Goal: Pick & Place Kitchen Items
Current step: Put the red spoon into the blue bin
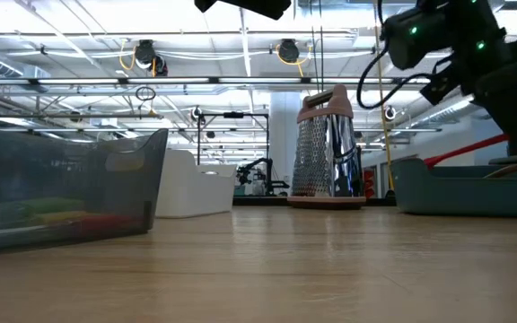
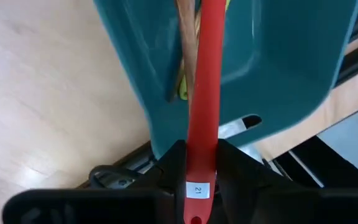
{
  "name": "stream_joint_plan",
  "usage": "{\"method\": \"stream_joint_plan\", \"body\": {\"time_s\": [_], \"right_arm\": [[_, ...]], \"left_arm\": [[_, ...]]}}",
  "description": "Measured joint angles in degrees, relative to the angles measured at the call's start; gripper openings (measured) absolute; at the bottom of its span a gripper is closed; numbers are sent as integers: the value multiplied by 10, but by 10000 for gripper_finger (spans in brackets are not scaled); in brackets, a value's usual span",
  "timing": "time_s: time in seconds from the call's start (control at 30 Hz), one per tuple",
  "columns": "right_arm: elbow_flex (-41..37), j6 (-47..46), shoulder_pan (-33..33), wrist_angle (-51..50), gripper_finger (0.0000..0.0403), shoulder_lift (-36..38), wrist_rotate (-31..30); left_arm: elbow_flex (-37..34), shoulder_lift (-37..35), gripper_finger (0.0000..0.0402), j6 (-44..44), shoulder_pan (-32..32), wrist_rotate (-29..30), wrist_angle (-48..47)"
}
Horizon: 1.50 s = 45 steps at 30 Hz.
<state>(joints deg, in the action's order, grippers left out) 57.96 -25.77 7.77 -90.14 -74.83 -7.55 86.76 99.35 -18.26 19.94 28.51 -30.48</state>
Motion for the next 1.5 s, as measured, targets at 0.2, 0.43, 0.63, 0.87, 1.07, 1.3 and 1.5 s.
{"method": "stream_joint_plan", "body": {"time_s": [0.2, 0.43, 0.63, 0.87, 1.07, 1.3, 1.5], "right_arm": [[-4, 56, 50, 3, 66, -19, -33], [-4, 108, 102, 38, 70, -31, -63], [-4, 145, 122, 101, 91, -31, -59], [-4, 149, 121, 110, 139, -31, -76], [-4, 149, 121, 112, 169, -31, -76], [-15, 141, 121, 114, 166, -31, -131], [-65, 151, 122, 144, 161, -31, -130]], "left_arm": [[0, 0, 97, 3, 0, 0, 0], [0, 0, 97, 5, 0, 0, -2], [0, 0, 97, 1, 0, 0, -12], [0, 0, 97, 2, 1, 0, -13], [0, 0, 97, 1, 1, 0, -13], [0, 0, 97, 1, 1, 0, -13], [0, 0, 97, 1, 1, -1, -15]]}}
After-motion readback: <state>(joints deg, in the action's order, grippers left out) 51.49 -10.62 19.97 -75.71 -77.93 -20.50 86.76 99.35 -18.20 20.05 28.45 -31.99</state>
